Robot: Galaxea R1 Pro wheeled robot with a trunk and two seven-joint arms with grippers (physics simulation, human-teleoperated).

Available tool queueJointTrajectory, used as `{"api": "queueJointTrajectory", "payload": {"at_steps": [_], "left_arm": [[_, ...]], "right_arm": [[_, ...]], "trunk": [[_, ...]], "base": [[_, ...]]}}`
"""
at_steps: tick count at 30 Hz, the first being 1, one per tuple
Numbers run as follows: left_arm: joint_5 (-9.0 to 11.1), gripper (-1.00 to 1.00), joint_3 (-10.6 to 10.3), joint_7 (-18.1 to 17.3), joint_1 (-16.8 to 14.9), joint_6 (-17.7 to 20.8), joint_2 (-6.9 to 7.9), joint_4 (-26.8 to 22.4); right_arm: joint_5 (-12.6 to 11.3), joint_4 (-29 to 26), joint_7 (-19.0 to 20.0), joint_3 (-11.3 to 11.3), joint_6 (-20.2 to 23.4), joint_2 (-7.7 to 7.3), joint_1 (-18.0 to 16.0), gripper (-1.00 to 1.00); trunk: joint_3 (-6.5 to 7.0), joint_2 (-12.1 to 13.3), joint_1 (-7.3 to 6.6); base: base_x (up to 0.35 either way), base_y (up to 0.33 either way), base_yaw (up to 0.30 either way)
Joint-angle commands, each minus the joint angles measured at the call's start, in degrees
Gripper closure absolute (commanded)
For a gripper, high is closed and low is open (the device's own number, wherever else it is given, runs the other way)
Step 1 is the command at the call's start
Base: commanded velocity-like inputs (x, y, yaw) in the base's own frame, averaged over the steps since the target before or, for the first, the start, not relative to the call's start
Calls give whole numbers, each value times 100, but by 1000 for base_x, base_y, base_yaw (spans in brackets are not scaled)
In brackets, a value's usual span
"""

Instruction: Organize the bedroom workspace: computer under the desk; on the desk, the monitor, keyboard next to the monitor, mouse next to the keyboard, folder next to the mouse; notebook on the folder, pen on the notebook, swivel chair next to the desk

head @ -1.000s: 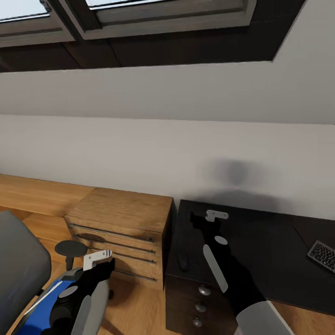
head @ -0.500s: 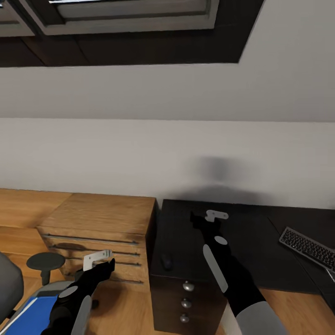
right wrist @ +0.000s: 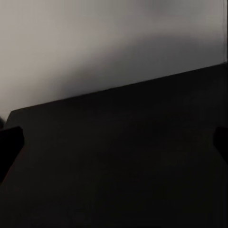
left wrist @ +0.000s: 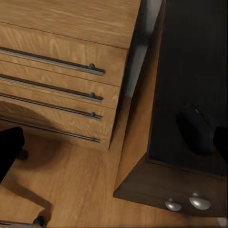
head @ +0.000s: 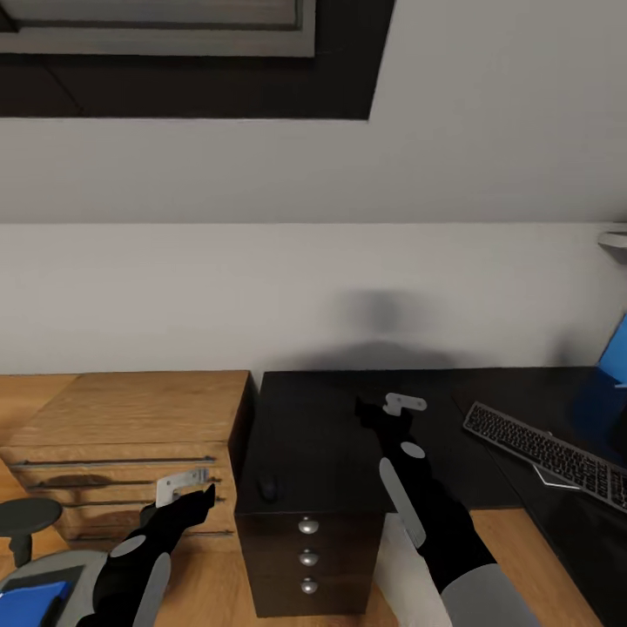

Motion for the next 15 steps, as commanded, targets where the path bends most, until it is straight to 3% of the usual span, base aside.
{"api": "queueJointTrajectory", "payload": {"at_steps": [1, 7, 15], "left_arm": [[62, -100, 4, 42, -3, 23, -3, -9], [70, -100, 6, 42, -3, 23, -3, -9], [72, -100, 33, 42, -3, 23, 5, -16]], "right_arm": [[-41, -6, -42, 14, 20, -1, -6, -100], [-42, 3, -42, 14, 20, 1, -6, -100], [-41, 5, -36, 21, 20, 7, -6, -100]], "trunk": [[-11, -7, 1], [-27, -7, 1], [-30, -7, 1]], "base": [[-7, -14, -271], [-2, -5, -232], [0, 0, -20]]}}
